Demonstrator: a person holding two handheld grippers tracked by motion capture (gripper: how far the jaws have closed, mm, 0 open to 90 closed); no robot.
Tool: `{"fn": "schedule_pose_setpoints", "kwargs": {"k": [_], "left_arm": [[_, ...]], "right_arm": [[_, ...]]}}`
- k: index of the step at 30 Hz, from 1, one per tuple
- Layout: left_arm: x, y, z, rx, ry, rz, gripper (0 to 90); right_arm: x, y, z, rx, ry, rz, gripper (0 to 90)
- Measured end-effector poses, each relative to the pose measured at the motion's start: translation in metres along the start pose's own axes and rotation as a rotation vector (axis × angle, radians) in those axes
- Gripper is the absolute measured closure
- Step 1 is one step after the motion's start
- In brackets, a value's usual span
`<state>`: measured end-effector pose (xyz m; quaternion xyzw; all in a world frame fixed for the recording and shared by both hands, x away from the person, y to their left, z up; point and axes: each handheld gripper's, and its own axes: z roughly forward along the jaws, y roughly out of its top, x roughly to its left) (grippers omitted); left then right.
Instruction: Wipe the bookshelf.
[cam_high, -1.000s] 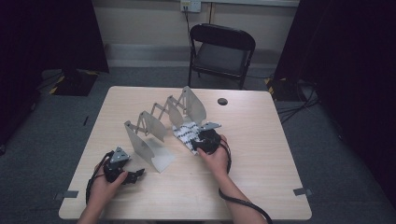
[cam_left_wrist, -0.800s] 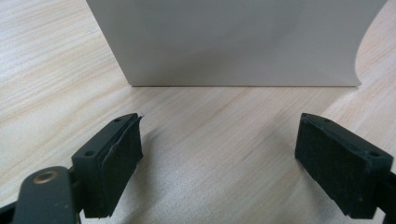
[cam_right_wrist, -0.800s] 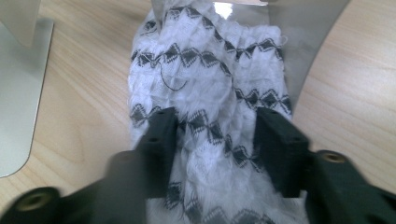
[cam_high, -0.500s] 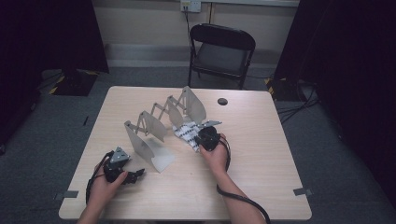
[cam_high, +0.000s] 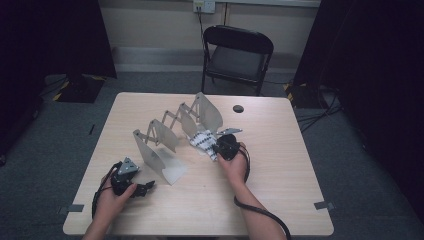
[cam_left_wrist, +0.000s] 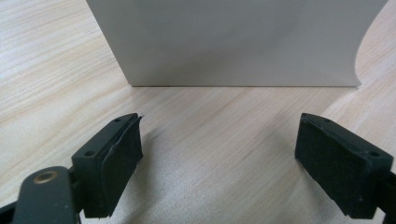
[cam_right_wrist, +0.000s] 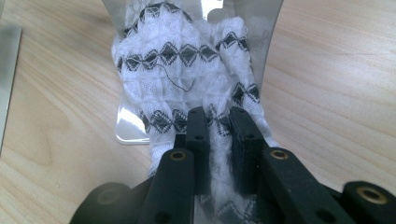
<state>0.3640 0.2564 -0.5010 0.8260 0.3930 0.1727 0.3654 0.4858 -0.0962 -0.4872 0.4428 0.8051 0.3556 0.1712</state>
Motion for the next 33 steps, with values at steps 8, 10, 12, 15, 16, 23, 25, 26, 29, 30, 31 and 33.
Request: {"fn": "schedule_pose_setpoints", "kwargs": {"k": [8, 10, 12, 15, 16, 23, 25, 26, 29, 30, 31, 33], "left_arm": [[0.000, 0.000, 0.000, -0.002, 0.002, -0.001, 14.4], [0.000, 0.000, 0.000, 0.000, 0.001, 0.000, 14.4], [0.000, 0.000, 0.000, 0.000, 0.001, 0.000, 14.4], [0.000, 0.000, 0.000, -0.002, 0.002, -0.001, 14.4], [0.000, 0.000, 0.000, -0.002, 0.002, -0.001, 14.4], [0.000, 0.000, 0.000, 0.000, 0.000, 0.000, 14.5], [0.000, 0.000, 0.000, 0.000, 0.001, 0.000, 14.4], [0.000, 0.000, 0.000, 0.000, 0.000, 0.000, 14.4], [0.000, 0.000, 0.000, 0.001, 0.000, 0.003, 14.4], [0.000, 0.000, 0.000, -0.001, 0.002, 0.002, 14.4], [0.000, 0.000, 0.000, -0.001, 0.001, 0.003, 14.4], [0.000, 0.000, 0.000, -0.001, 0.001, 0.002, 14.5]], "right_arm": [[0.004, 0.011, -0.015, -0.040, 0.017, 0.010, 80.3], [0.005, 0.016, -0.020, -0.054, 0.012, 0.003, 80.3], [0.006, 0.019, -0.023, -0.069, 0.010, 0.004, 80.3], [0.010, 0.027, -0.029, -0.103, 0.003, -0.009, 80.3], [0.011, 0.028, -0.030, -0.112, -0.003, -0.013, 80.4], [0.018, 0.041, -0.019, -0.121, 0.015, -0.109, 76.9], [0.018, 0.039, -0.009, -0.092, 0.007, -0.138, 70.0], [0.019, 0.038, -0.005, -0.086, 0.002, -0.139, 68.9], [0.020, 0.032, 0.000, -0.093, 0.017, -0.131, 64.6], [0.020, 0.030, 0.000, -0.092, 0.015, -0.125, 61.0], [0.020, 0.029, -0.001, -0.099, 0.012, -0.120, 59.2], [0.019, 0.025, -0.005, -0.107, 0.023, -0.102, 56.5]]}}
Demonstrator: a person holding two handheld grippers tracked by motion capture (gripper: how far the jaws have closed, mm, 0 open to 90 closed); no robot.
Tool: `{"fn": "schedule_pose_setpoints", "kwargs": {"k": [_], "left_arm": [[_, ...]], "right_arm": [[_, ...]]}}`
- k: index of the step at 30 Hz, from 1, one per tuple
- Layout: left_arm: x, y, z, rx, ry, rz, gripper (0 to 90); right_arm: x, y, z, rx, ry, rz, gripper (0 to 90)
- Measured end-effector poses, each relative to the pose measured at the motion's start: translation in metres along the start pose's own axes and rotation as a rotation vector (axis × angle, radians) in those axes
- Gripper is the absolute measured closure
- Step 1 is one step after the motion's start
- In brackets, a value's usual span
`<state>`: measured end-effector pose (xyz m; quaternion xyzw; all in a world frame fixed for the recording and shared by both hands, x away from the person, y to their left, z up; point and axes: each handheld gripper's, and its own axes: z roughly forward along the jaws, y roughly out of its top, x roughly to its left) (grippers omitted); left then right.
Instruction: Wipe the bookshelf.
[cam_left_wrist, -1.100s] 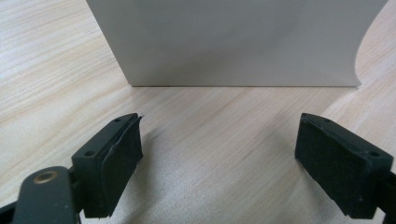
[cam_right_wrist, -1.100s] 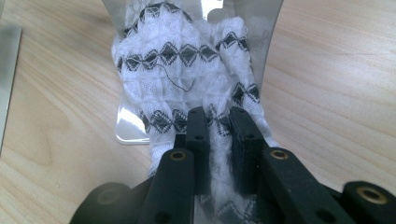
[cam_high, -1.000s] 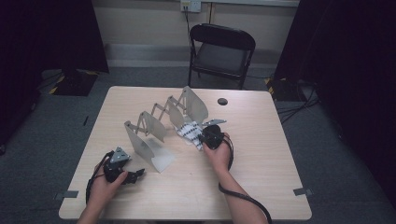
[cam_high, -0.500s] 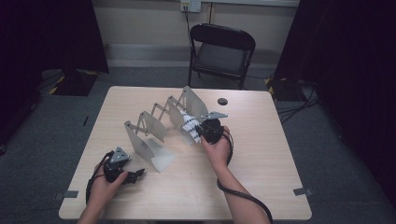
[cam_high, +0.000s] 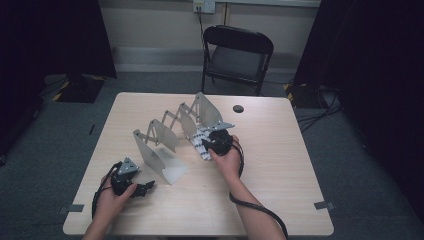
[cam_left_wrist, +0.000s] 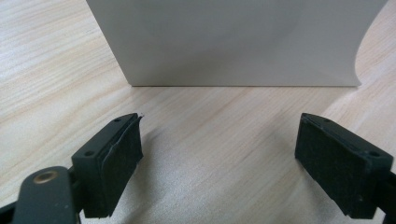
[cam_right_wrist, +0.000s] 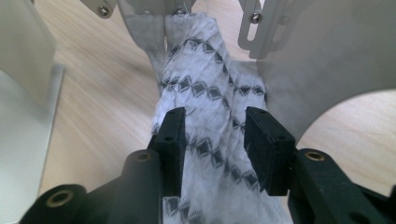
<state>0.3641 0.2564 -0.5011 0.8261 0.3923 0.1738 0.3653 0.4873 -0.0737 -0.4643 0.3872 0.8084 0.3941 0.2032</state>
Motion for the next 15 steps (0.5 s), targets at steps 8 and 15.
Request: {"fn": "schedule_pose_setpoints", "kwargs": {"k": [8, 15], "left_arm": [[0.000, 0.000, 0.000, -0.001, 0.001, -0.002, 14.5], [0.000, 0.000, 0.000, 0.001, -0.001, -0.002, 14.5]], "right_arm": [[0.000, -0.023, 0.000, 0.060, 0.022, 0.022, 52.2], [0.001, -0.017, 0.014, 0.093, -0.007, -0.019, 70.1]]}}
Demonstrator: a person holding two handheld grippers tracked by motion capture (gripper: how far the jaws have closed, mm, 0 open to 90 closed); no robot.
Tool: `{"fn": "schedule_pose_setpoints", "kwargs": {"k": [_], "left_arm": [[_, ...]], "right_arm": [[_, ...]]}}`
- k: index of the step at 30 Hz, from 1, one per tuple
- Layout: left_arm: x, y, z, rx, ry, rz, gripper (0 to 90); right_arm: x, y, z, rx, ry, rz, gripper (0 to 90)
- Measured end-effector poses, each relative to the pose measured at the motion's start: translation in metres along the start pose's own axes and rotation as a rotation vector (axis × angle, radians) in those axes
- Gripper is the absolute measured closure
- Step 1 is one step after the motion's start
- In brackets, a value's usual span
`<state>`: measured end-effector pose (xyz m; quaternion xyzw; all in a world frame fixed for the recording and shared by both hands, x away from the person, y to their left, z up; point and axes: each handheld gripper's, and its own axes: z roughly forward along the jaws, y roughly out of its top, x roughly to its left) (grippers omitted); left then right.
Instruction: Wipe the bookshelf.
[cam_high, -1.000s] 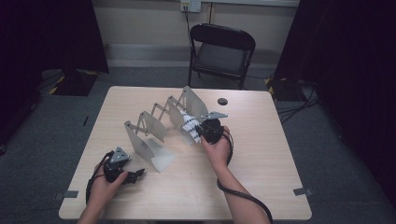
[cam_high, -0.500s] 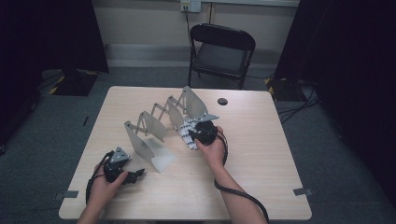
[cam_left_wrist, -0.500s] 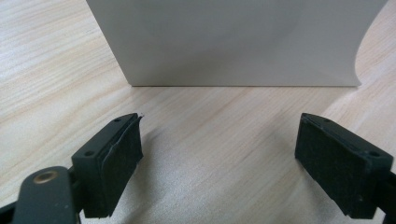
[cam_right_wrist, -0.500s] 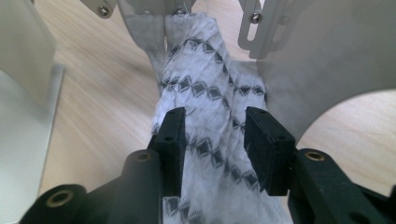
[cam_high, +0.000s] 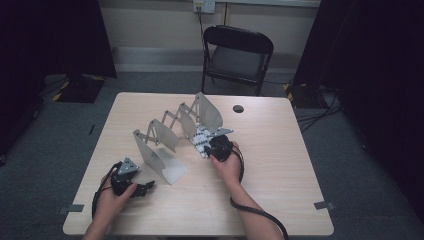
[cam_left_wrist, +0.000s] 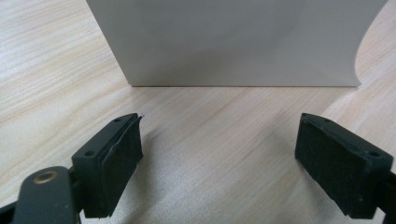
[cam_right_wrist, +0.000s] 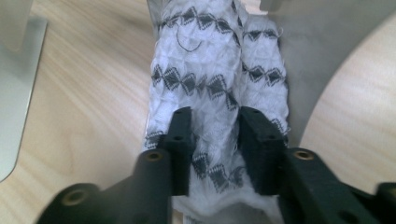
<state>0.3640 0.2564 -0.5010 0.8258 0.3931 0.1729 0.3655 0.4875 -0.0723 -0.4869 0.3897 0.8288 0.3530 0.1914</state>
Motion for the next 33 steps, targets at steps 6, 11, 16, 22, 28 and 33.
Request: {"fn": "schedule_pose_setpoints", "kwargs": {"k": [6, 11, 16, 22, 28, 33], "left_arm": [[0.000, 0.000, 0.000, -0.001, 0.001, 0.000, 14.5], [0.000, 0.000, 0.000, -0.001, 0.001, 0.000, 14.5], [0.000, 0.000, 0.000, -0.001, 0.001, 0.000, 14.5], [0.000, 0.000, 0.000, -0.001, 0.001, 0.000, 14.4], [0.000, 0.000, 0.000, -0.002, 0.002, 0.000, 14.5], [0.000, 0.000, 0.000, -0.002, 0.001, 0.000, 14.5]], "right_arm": [[0.001, 0.012, 0.012, -0.006, -0.023, -0.017, 73.0], [0.000, 0.011, 0.014, -0.012, -0.018, -0.026, 73.0], [-0.003, 0.003, 0.006, -0.008, 0.003, -0.010, 73.0], [-0.003, -0.010, -0.008, 0.005, 0.025, -0.002, 71.5], [-0.002, -0.011, -0.019, 0.024, 0.015, 0.008, 61.0], [0.000, -0.002, -0.012, -0.006, 0.010, 0.002, 49.7]]}}
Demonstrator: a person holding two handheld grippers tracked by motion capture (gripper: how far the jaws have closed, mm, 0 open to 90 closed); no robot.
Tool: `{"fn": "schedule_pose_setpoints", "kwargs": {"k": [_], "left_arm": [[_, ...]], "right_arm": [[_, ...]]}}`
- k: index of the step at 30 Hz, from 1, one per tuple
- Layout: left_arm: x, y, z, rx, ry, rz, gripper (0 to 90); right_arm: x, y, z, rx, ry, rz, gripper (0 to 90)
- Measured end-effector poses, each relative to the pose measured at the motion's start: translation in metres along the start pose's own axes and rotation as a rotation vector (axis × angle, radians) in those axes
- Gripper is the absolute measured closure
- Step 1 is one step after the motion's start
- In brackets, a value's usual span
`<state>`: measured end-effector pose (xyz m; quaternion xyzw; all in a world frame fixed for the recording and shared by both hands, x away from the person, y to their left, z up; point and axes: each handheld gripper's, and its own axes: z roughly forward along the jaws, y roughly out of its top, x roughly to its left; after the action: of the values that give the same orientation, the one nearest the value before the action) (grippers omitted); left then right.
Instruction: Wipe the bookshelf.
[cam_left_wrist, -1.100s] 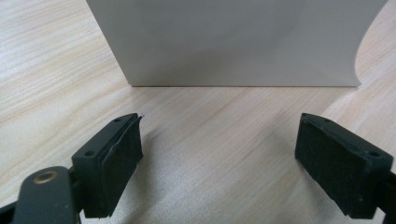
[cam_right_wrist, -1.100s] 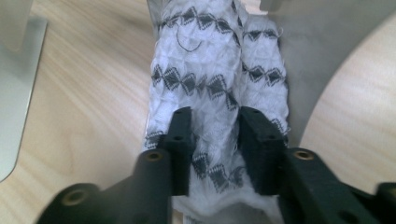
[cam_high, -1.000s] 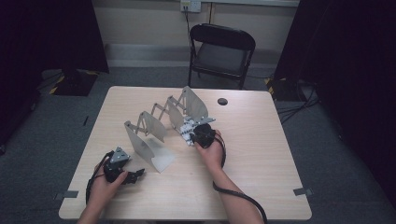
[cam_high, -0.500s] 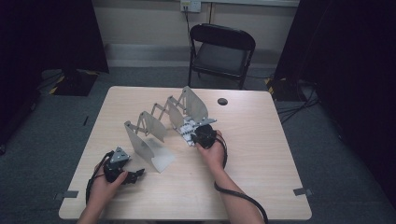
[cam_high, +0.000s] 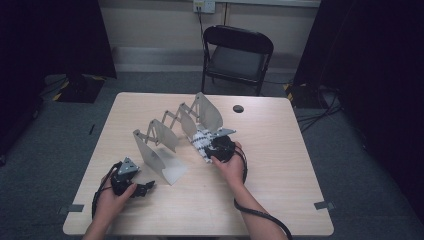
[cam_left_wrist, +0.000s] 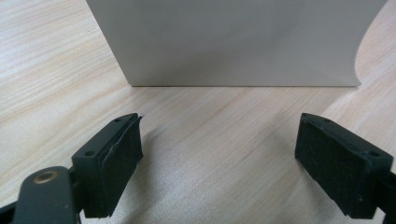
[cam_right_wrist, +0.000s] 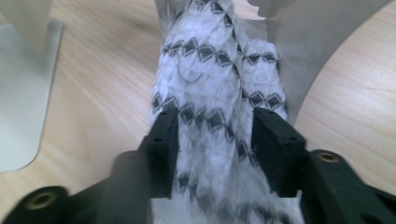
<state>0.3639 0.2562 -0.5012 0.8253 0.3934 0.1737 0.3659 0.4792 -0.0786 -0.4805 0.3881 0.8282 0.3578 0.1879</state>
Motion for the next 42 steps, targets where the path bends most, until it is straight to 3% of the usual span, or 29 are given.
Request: {"fn": "schedule_pose_setpoints", "kwargs": {"k": [1, 4, 6, 9, 13, 29, 32, 38, 42], "left_arm": [[0.000, 0.000, 0.000, 0.000, 0.000, 0.000, 14.5], [0.000, 0.000, 0.000, 0.000, 0.000, 0.000, 14.5], [0.000, 0.000, 0.000, 0.000, 0.000, 0.000, 14.4], [0.000, 0.000, 0.000, 0.000, 0.000, 0.000, 14.5], [0.000, 0.000, 0.000, 0.000, 0.000, 0.000, 14.4], [0.000, 0.000, 0.000, 0.002, -0.002, 0.000, 14.4], [0.000, 0.000, 0.000, 0.002, -0.002, 0.000, 14.4], [0.000, 0.000, 0.000, 0.001, 0.000, 0.001, 14.4], [0.000, 0.000, 0.000, 0.002, -0.002, 0.000, 14.4]], "right_arm": [[0.000, 0.000, 0.004, 0.010, -0.016, -0.011, 48.9], [-0.002, -0.002, 0.012, 0.009, 0.002, 0.018, 50.5], [-0.002, -0.003, 0.013, -0.001, 0.010, 0.033, 55.3], [-0.002, -0.004, 0.010, 0.018, 0.023, 0.014, 65.4], [-0.003, -0.008, 0.004, 0.030, 0.037, 0.008, 71.3], [0.003, -0.023, -0.016, 0.046, 0.035, -0.011, 77.1], [0.002, -0.024, -0.017, 0.040, 0.041, 0.015, 78.0], [-0.002, -0.007, -0.028, -0.011, 0.012, 0.022, 78.7], [-0.004, 0.014, -0.040, -0.072, -0.002, 0.021, 78.8]]}}
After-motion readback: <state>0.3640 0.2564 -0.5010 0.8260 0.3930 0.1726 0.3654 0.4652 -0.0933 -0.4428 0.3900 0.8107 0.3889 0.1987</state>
